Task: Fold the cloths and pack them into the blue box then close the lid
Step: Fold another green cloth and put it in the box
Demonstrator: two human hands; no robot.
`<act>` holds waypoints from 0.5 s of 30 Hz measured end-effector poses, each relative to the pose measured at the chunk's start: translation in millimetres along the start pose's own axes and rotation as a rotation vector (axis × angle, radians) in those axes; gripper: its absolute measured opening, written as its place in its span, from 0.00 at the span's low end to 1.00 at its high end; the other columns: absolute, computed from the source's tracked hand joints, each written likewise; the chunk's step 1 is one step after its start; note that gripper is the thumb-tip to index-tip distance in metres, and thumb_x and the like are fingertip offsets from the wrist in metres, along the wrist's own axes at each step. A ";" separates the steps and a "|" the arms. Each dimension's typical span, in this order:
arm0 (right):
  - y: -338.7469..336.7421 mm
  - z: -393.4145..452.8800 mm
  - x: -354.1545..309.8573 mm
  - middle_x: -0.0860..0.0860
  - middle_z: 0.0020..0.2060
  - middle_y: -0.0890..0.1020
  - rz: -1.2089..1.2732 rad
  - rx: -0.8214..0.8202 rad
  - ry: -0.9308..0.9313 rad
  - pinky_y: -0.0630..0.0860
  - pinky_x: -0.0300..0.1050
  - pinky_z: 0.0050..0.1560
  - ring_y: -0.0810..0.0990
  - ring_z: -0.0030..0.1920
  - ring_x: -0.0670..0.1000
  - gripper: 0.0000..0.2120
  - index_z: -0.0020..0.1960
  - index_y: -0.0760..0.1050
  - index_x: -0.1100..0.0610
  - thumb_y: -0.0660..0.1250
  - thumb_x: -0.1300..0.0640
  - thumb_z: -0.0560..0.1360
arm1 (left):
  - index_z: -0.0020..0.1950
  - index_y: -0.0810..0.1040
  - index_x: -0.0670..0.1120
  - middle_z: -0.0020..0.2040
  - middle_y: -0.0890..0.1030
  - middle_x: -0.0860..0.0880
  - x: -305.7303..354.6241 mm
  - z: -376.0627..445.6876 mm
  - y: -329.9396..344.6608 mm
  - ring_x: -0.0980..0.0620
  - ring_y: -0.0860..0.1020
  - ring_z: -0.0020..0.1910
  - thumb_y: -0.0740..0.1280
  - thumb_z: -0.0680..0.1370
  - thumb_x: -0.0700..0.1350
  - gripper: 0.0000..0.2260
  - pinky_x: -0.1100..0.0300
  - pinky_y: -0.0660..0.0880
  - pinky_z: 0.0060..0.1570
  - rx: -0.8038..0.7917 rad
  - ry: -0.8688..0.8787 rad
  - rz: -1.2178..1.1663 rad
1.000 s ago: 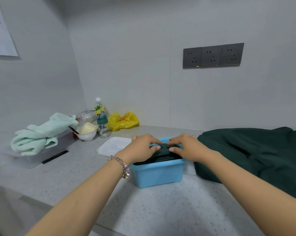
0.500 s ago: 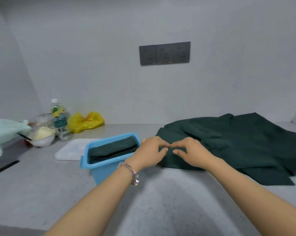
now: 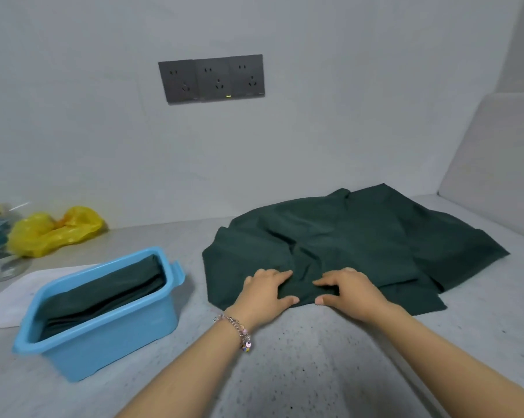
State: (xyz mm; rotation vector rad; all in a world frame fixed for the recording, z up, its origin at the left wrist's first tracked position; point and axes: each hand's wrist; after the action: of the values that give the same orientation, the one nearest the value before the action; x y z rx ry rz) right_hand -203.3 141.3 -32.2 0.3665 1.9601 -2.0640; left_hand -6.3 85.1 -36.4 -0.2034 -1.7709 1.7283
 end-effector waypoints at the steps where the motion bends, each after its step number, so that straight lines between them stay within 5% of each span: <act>1: 1.5 -1.0 -1.1 0.46 0.66 0.74 0.006 0.042 -0.031 0.62 0.42 0.68 0.68 0.67 0.47 0.19 0.63 0.75 0.44 0.67 0.43 0.73 | 0.71 0.68 0.53 0.67 0.70 0.53 -2.4 -0.4 0.3 0.51 0.64 0.67 0.64 0.76 0.58 0.25 0.58 0.58 0.65 0.025 0.004 0.008; 7: -1.9 -4.9 5.4 0.45 0.43 0.83 0.071 0.231 0.014 0.69 0.41 0.43 0.79 0.46 0.49 0.11 0.47 0.80 0.50 0.61 0.47 0.78 | 0.66 0.73 0.59 0.65 0.71 0.57 -13.1 -7.2 -4.1 0.56 0.62 0.67 0.64 0.70 0.68 0.27 0.61 0.56 0.64 -0.078 0.087 -0.101; 11: -3.4 -14.2 9.3 0.50 0.39 0.81 0.053 0.176 0.066 0.71 0.46 0.40 0.77 0.41 0.52 0.12 0.44 0.75 0.52 0.57 0.49 0.80 | 0.62 0.78 0.52 0.69 0.71 0.55 -19.6 -25.3 -17.7 0.56 0.67 0.68 0.67 0.76 0.54 0.16 0.67 0.60 0.65 -0.132 0.104 -0.104; 13: -6.2 -23.0 6.5 0.51 0.39 0.81 0.028 0.165 0.072 0.71 0.46 0.39 0.77 0.42 0.54 0.12 0.43 0.72 0.53 0.55 0.50 0.81 | 0.53 0.82 0.49 0.58 0.80 0.55 -15.2 -34.2 -29.7 0.56 0.76 0.55 0.67 0.77 0.51 0.09 0.65 0.70 0.53 -0.184 0.067 -0.112; 15: -8.4 -26.8 4.1 0.51 0.39 0.80 -0.019 0.153 0.054 0.67 0.45 0.39 0.76 0.42 0.54 0.11 0.43 0.69 0.52 0.53 0.51 0.81 | 0.37 0.77 0.47 0.35 0.77 0.52 -8.0 -34.3 -40.2 0.55 0.72 0.34 0.66 0.77 0.51 0.11 0.61 0.68 0.36 -0.230 0.050 -0.067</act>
State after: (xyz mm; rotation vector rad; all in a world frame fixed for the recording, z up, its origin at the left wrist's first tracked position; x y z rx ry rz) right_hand -210.2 168.4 -27.3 0.4406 1.8469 -2.2455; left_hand 31.3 104.9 -4.0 -0.2793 -1.9160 1.4594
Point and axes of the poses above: each hand's wrist, its own z-axis towards the middle knuckle, its own y-axis out of the palm, x = y × z
